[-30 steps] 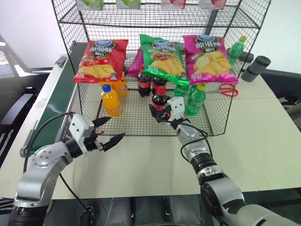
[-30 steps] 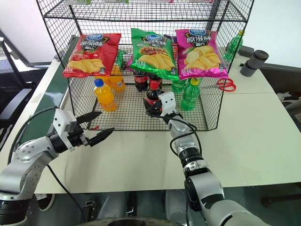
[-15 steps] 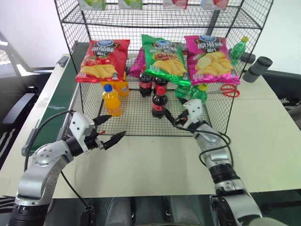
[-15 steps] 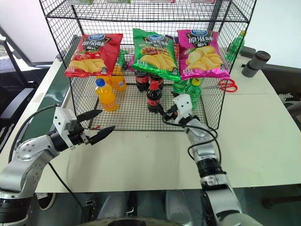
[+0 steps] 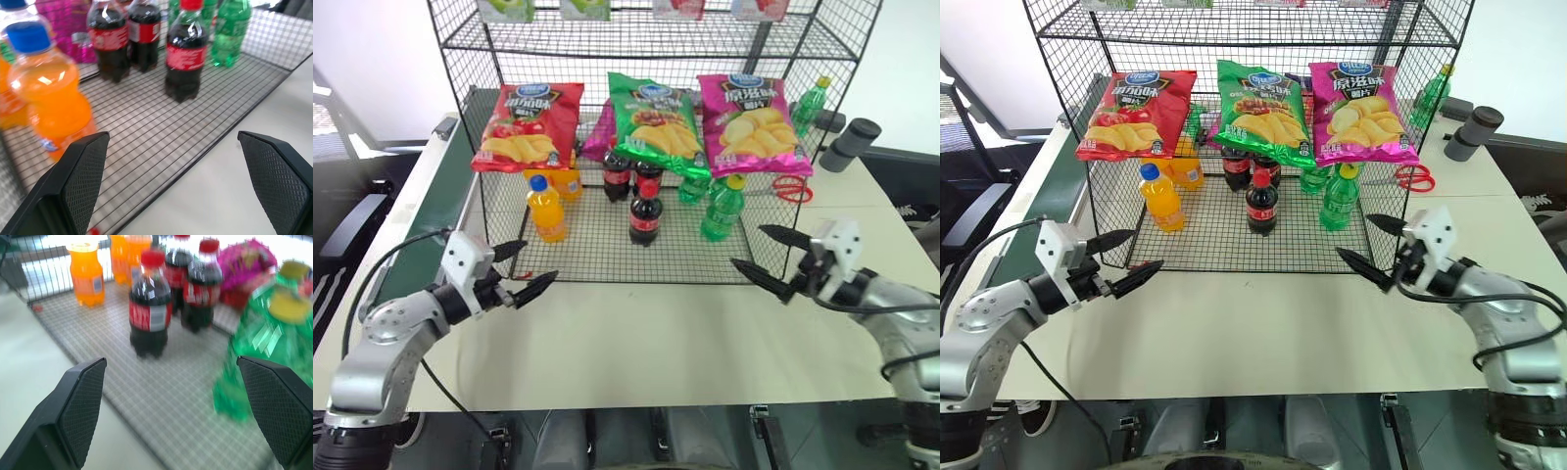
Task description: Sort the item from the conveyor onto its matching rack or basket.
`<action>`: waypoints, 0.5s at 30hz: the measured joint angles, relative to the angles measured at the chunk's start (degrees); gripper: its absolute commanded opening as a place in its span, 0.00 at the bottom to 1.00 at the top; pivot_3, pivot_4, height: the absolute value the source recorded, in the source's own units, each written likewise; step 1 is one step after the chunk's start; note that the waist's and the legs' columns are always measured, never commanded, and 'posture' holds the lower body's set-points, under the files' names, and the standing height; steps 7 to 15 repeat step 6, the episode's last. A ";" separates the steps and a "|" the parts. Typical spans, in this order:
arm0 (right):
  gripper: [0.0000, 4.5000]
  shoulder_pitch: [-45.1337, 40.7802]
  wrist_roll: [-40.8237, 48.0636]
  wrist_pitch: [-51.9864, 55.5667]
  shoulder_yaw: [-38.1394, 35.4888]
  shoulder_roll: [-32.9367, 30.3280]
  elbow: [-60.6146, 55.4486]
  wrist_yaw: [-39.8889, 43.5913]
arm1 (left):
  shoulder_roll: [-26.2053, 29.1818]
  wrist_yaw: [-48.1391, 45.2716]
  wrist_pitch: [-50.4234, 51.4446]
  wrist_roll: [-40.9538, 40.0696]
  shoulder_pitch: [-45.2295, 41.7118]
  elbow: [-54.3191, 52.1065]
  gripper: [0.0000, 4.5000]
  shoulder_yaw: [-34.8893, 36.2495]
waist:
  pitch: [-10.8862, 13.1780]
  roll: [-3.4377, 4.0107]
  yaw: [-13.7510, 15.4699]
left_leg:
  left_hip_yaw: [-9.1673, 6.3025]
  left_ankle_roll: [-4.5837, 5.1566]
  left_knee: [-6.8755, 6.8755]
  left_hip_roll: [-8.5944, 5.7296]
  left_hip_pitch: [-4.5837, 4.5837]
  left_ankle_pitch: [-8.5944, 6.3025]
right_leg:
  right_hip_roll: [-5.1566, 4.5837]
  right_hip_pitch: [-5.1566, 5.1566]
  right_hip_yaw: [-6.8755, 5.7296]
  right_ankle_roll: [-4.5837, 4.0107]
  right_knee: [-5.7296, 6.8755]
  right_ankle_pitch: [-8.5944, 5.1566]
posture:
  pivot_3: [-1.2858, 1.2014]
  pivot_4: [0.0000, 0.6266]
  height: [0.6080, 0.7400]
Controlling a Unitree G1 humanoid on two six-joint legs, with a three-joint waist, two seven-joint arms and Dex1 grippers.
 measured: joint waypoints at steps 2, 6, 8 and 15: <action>0.99 1.38 0.13 0.28 -1.38 -0.62 0.09 0.37 | 0.28 -0.22 -0.33 0.02 0.28 1.04 1.00 0.88 | 0.00 0.00 0.01 | 0.01 0.00 0.01 -0.01 0.00 0.00 | 0.00 0.01 0.01 0.00 0.00 0.00 | 0.52 0.24 1.00; 0.99 2.17 0.29 0.35 -2.16 -0.62 0.09 0.82 | 0.51 -1.34 -0.64 0.03 0.35 1.92 1.00 1.11 | 0.00 0.00 0.10 | 0.02 0.01 0.04 -0.02 0.01 0.00 | 0.02 0.03 0.01 0.00 0.00 0.00 | 0.52 0.24 1.00; 0.99 2.17 0.29 0.35 -2.16 -0.62 0.09 0.82 | 0.51 -1.34 -0.64 0.03 0.35 1.92 1.00 1.11 | 0.00 0.00 0.10 | 0.02 0.01 0.04 -0.02 0.01 0.00 | 0.02 0.03 0.01 0.00 0.00 0.00 | 0.52 0.24 1.00; 0.99 2.17 0.29 0.35 -2.16 -0.62 0.09 0.82 | 0.51 -1.34 -0.64 0.03 0.35 1.92 1.00 1.11 | 0.00 0.00 0.10 | 0.02 0.01 0.04 -0.02 0.01 0.00 | 0.02 0.03 0.01 0.00 0.00 0.00 | 0.52 0.24 1.00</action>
